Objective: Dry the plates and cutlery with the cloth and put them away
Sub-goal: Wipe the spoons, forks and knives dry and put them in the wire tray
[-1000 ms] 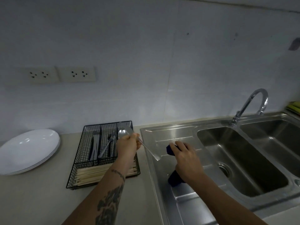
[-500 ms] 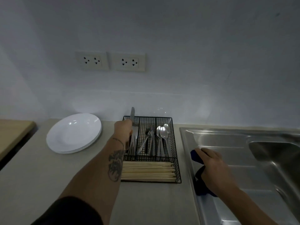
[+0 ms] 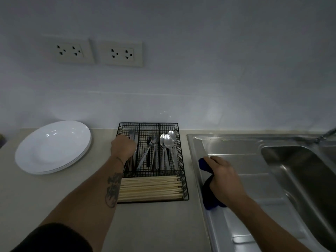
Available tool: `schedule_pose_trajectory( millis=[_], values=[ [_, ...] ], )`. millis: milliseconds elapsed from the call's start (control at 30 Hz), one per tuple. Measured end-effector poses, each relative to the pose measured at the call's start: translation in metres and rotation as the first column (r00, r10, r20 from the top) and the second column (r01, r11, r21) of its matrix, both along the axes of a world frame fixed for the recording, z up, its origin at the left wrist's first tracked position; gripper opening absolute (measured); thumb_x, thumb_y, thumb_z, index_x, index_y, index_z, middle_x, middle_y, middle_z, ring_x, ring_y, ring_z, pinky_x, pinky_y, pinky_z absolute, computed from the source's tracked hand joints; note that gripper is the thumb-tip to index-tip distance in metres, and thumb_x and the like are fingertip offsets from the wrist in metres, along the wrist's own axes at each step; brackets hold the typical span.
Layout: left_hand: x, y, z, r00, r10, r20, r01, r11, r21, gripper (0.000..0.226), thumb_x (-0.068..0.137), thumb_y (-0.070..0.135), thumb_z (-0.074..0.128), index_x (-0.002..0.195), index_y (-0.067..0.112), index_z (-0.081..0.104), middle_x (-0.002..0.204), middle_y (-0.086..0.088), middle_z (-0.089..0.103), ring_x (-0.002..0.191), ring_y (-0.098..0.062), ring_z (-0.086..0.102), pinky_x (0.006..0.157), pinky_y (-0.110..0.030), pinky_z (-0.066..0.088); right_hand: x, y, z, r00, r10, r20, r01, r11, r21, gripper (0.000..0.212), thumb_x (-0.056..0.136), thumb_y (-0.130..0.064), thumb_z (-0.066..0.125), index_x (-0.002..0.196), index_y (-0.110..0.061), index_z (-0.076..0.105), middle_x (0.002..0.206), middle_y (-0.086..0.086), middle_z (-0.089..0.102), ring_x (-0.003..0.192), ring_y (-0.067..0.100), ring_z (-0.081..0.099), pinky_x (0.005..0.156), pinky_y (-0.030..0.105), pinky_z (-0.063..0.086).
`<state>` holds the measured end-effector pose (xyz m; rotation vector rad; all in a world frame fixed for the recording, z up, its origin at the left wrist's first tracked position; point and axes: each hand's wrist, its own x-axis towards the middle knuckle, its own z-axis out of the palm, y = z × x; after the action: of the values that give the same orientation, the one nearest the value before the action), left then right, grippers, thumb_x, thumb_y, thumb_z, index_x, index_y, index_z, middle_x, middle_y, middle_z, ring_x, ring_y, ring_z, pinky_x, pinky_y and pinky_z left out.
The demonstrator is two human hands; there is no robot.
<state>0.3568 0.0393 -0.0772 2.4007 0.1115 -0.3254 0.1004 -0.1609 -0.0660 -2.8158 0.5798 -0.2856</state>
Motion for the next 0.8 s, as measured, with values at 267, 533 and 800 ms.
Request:
schedule_pose_trajectory(
  millis=[267,533,800],
  values=[
    [-0.06,-0.032,0.046,0.903,-0.374,0.209,0.407,0.902,-0.143,0.026,0.09,0.003,0.05,0.086,0.02,0.07,0.083,0.008,0.06,0.074,-0.009,0.054,0.064,-0.019,0.041,-0.03,0.012,0.023,0.986,-0.116,0.119,0.089,0.972,0.216,0.065,0.079,0.007,0.054,0.139,-0.017,0.044,0.124,0.006,0.041,0.102,0.019,0.051,0.086,0.019,0.039],
    [-0.158,-0.07,0.072,0.632,-0.771,-0.07,0.731,0.624,-0.277,0.04,0.09,0.015,0.065,0.129,0.025,0.058,0.109,0.004,0.064,0.108,-0.015,0.061,0.088,-0.027,0.049,-0.072,0.018,0.05,0.924,-0.31,0.226,0.129,0.806,0.577,0.037,0.084,0.007,0.047,0.107,-0.021,0.059,0.094,-0.002,0.062,0.081,0.003,0.057,0.062,0.008,0.04],
    [-0.228,-0.061,0.059,0.512,-0.827,-0.234,0.701,0.559,-0.442,0.051,0.082,0.011,0.076,0.13,0.015,0.057,0.12,-0.007,0.066,0.109,-0.022,0.065,0.097,-0.037,0.053,-0.114,0.027,0.067,0.907,-0.414,0.074,0.013,0.204,0.979,0.035,0.087,0.008,0.047,0.106,-0.015,0.065,0.095,0.011,0.073,0.09,0.03,0.069,0.083,0.049,0.056]
  ],
)
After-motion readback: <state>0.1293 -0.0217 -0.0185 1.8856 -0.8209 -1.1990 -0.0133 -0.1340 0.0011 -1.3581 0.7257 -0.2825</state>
